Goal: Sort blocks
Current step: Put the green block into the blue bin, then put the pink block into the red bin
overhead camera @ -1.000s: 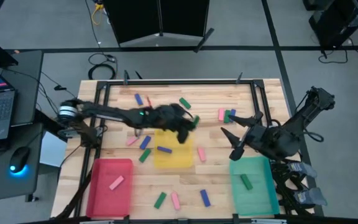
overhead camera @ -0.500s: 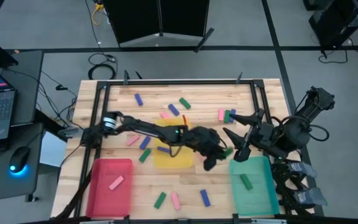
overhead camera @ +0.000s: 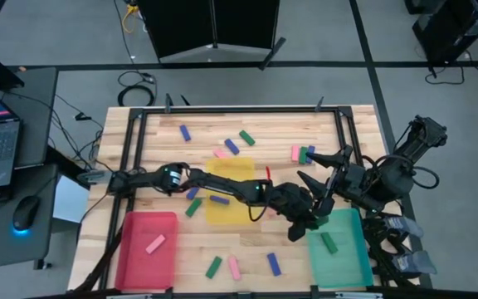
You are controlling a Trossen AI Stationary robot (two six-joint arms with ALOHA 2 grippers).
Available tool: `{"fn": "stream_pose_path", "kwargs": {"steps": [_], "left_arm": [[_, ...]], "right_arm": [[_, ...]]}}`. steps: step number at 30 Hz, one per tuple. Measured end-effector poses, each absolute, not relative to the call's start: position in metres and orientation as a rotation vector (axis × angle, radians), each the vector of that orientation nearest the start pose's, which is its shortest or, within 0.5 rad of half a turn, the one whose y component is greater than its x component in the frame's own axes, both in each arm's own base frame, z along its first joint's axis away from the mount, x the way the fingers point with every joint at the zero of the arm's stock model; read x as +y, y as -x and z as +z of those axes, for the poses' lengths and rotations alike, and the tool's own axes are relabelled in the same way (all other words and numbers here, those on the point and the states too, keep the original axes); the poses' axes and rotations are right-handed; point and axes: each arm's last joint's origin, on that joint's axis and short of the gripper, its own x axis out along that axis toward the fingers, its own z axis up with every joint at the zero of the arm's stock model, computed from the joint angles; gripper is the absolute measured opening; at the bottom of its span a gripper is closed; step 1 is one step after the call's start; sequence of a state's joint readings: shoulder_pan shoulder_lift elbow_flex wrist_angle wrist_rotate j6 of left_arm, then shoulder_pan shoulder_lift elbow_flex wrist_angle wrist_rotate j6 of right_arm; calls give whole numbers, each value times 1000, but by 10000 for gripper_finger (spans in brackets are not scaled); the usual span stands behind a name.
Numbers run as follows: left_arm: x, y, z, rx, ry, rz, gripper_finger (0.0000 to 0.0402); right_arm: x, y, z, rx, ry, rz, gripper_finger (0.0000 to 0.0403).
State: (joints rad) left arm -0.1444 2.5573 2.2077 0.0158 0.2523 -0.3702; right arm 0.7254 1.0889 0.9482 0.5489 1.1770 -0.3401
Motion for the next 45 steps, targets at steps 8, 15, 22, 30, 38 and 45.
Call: {"fn": "stream_pose_path", "kwargs": {"steps": [8, 15, 22, 30, 38, 45], "left_arm": [[-94, -588, 174, 429, 406, -314, 100], [-89, -588, 170, 467, 436, -285, 138], [-87, -589, 174, 451, 422, -358, 252], [-75, -583, 214, 382, 370, -301, 244], [-59, -556, 278, 407, 165, -140, 144], [-57, -542, 297, 447, 108, -84, 67]], "right_arm": [[127, -183, 394, -161, -9, -476, 269], [127, -183, 394, -160, -7, -476, 268], [127, -183, 394, -160, -7, -476, 268], [131, -179, 395, -160, 5, -453, 270], [138, -172, 396, -159, 1, -422, 270], [138, -172, 395, -151, 17, -422, 270]]}}
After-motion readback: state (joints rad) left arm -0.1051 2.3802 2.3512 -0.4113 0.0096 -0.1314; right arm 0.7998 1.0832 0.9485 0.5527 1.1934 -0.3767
